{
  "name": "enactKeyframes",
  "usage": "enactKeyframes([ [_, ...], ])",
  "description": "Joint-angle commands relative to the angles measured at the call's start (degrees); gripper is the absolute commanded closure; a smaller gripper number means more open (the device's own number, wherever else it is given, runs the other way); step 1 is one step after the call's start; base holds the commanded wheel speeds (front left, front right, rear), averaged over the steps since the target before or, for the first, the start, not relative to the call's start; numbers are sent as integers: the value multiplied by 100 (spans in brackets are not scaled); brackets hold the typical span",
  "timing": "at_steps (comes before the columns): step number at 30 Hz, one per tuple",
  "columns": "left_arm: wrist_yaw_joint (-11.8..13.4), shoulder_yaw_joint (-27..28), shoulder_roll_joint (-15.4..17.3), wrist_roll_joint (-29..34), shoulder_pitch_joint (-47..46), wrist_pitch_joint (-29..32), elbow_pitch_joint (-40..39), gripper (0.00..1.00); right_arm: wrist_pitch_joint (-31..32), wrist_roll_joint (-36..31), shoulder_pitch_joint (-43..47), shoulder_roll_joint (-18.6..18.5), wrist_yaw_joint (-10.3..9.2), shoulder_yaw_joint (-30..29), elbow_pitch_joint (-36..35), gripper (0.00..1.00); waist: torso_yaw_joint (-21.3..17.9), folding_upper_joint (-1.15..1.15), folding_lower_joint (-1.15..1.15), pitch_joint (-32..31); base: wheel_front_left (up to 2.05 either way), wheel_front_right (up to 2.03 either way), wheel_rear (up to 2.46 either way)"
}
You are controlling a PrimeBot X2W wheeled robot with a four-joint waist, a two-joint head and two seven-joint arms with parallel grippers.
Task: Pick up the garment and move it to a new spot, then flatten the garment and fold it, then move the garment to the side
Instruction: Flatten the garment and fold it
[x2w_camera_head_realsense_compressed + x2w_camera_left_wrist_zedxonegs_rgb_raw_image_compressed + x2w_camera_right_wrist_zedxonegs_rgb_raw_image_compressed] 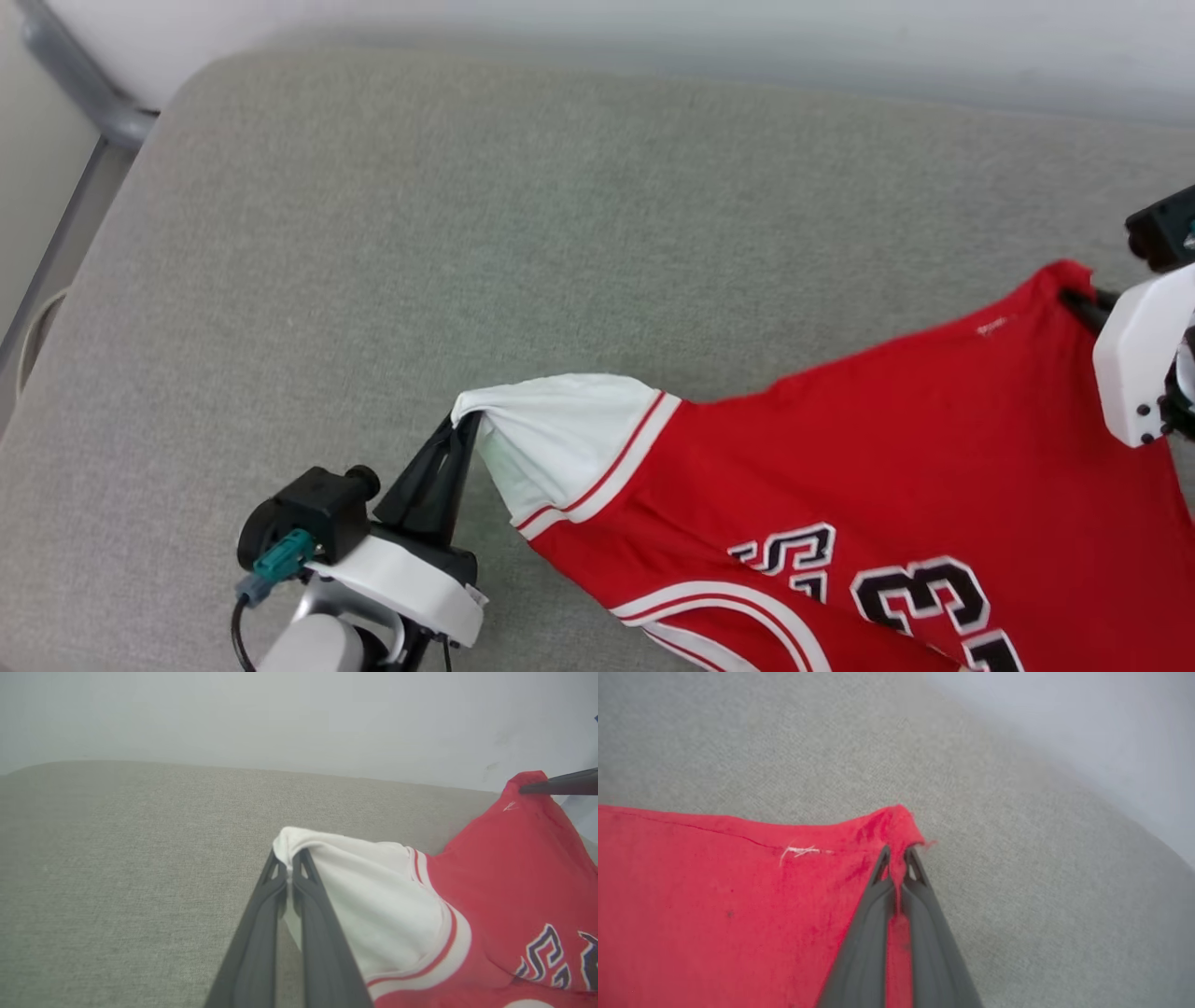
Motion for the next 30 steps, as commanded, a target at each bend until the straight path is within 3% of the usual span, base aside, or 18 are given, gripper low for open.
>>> enactKeyframes([
  [1, 30, 34, 51, 43, -22, -4, -53, 100, -117, 12, -8, 19, -8, -54, -48, 100, -165, 0, 0, -225, 0, 0, 0],
  [7, 35, 168, 294, 118, -476, 112, -335, 100, -729, -80, 21, 148, -8, -618, -318, 100, -400, 0, 0, -501, 0, 0, 0],
  [18, -53, 371, 610, 297, -2281, 533, -676, 100, -946, -457, -358, 621, -8, -1430, -1132, 100, -771, 0, 0, -373, 0, 0, 0],
  [24, -189, 406, 794, 306, -3648, 798, -593, 100, -818, -766, -1064, 825, -8, -1799, -1387, 100, -904, 0, 0, 17, 0, 0, 0],
  [30, -299, 350, 928, 219, -5253, 1010, -66, 100, -796, -1082, -2273, 1085, -8, -2103, -1106, 100, -1030, 0, 0, 563, 0, 0, 0],
])
